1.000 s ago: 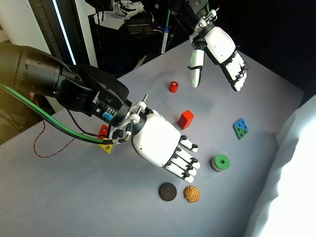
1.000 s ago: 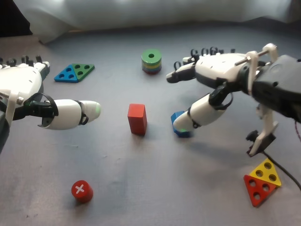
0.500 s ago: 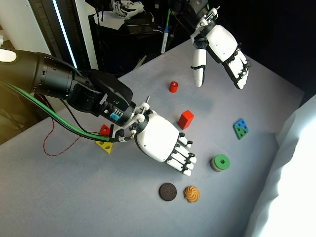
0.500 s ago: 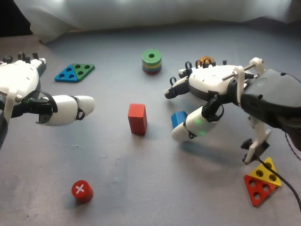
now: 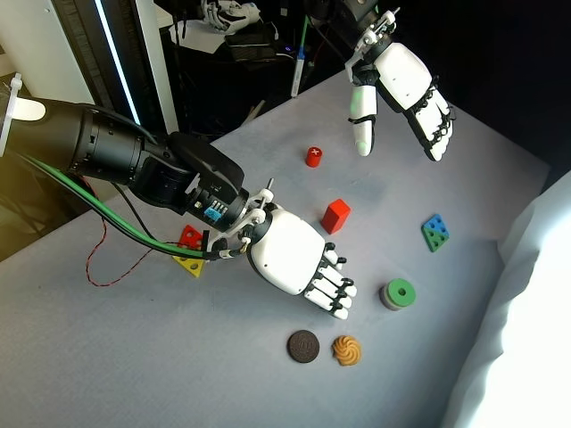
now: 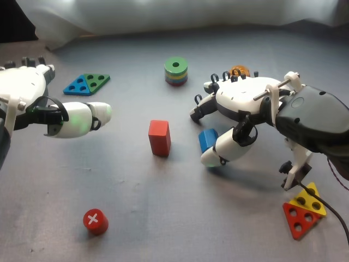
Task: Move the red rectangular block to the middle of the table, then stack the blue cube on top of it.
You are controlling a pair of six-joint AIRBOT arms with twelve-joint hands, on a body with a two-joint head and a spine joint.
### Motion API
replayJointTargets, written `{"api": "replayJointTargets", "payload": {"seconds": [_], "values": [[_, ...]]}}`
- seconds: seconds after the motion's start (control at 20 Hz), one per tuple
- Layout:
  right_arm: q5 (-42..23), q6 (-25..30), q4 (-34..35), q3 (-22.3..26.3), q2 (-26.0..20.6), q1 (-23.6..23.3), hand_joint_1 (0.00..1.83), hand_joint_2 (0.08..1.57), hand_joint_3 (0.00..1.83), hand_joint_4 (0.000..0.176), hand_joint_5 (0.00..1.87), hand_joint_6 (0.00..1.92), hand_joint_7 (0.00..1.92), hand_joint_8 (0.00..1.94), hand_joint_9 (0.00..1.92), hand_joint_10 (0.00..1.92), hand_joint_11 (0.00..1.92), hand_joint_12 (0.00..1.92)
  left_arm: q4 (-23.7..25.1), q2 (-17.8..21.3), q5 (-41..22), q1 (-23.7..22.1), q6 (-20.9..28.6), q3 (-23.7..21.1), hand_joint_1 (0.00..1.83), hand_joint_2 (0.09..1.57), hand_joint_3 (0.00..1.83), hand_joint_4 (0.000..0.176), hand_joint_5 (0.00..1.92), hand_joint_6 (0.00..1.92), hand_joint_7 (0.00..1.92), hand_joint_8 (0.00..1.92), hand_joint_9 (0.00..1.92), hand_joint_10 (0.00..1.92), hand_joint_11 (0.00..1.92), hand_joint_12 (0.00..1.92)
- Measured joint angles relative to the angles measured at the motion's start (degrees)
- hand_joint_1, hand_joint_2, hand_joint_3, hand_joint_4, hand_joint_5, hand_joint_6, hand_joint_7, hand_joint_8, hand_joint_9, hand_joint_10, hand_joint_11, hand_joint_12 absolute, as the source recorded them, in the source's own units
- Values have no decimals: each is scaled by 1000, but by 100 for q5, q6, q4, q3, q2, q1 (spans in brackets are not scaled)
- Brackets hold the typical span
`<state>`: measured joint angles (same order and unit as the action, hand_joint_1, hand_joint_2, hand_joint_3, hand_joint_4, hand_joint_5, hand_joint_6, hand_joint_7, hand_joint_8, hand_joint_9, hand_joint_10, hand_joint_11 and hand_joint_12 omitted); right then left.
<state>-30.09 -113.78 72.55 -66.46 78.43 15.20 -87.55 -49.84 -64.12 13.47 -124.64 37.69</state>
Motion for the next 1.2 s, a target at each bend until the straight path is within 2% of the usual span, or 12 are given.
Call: {"api": "replayJointTargets", "payload": {"seconds": [0.35,0.55,0.65,0.7,0.75,0.8,0.85,1.2], "values": [[-50,83,-127,0,17,0,849,874,13,176,709,47,0,0,0,0,0,0,-20,2,-28,-107,-28,0,103,1026,0,0,183,2,195,2,154,1,0,322],[-81,146,-236,0,35,0,882,876,0,176,881,39,145,14,0,0,0,0,-87,2,-37,-111,-59,0,84,1028,0,0,187,4,190,3,137,3,0,284],[-101,166,-271,0,39,0,899,881,2,176,938,55,79,0,0,0,0,0,-114,2,-46,-111,-70,0,93,1033,2,0,188,3,190,2,135,1,0,290],[-105,166,-275,0,42,0,948,867,0,164,1026,41,96,1,0,0,0,0,-122,2,-50,-111,-72,0,84,1038,3,0,175,0,176,0,126,0,0,274],[-109,177,-278,0,42,0,981,875,1,130,1097,28,114,0,0,0,0,0,-127,2,-55,-111,-72,2,96,1035,1,0,183,3,182,2,132,2,0,291],[-120,192,-284,0,42,0,1071,960,7,167,1257,332,126,4,0,0,0,0,-127,2,-63,-111,-72,4,84,1037,1,0,198,7,193,5,138,4,0,295],[-136,208,-315,0,39,0,1091,982,0,174,1276,432,172,1,0,0,0,0,-127,0,-81,-122,-81,4,102,1038,1,0,205,9,198,6,141,5,0,293],[-125,212,-365,0,39,0,1106,978,0,176,1317,428,267,15,0,0,0,0,-166,2,-111,-181,-116,15,122,1047,0,0,200,4,189,3,133,2,0,276]]}}
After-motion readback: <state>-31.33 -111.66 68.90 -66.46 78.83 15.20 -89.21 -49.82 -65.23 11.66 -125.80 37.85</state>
